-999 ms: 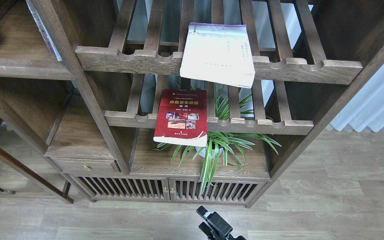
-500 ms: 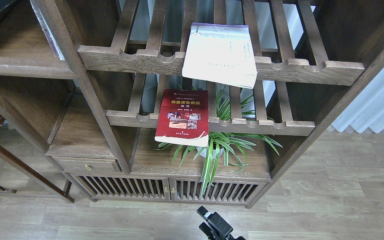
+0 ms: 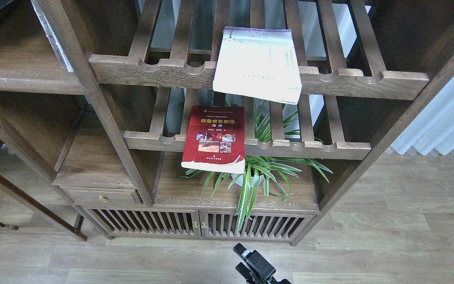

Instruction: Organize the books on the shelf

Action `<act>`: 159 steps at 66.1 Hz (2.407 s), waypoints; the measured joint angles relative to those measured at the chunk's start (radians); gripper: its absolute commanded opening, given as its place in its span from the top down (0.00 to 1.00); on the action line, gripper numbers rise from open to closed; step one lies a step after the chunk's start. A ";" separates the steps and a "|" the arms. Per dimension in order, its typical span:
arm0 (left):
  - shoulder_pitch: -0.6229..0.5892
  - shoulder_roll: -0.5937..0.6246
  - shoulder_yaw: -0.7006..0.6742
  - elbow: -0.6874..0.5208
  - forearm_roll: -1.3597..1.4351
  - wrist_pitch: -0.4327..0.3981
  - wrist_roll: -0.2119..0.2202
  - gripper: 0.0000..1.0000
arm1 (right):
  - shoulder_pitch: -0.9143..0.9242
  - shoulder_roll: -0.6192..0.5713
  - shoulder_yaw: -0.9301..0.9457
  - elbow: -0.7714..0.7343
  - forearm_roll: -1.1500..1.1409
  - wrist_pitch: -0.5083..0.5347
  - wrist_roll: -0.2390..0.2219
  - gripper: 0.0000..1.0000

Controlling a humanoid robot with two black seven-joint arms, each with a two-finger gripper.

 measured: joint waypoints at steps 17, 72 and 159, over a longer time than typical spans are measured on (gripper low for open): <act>0.004 -0.024 0.006 0.040 -0.001 -0.001 -0.026 0.94 | 0.005 0.000 0.001 0.000 0.002 0.000 0.006 0.01; 0.058 -0.042 -0.010 0.026 -0.049 -0.001 -0.051 0.46 | 0.014 0.002 0.008 0.000 0.011 0.000 0.013 0.01; 0.892 -0.140 -0.425 -0.450 -0.399 0.000 -0.068 0.00 | 0.054 0.054 0.066 -0.001 0.105 0.000 0.087 0.01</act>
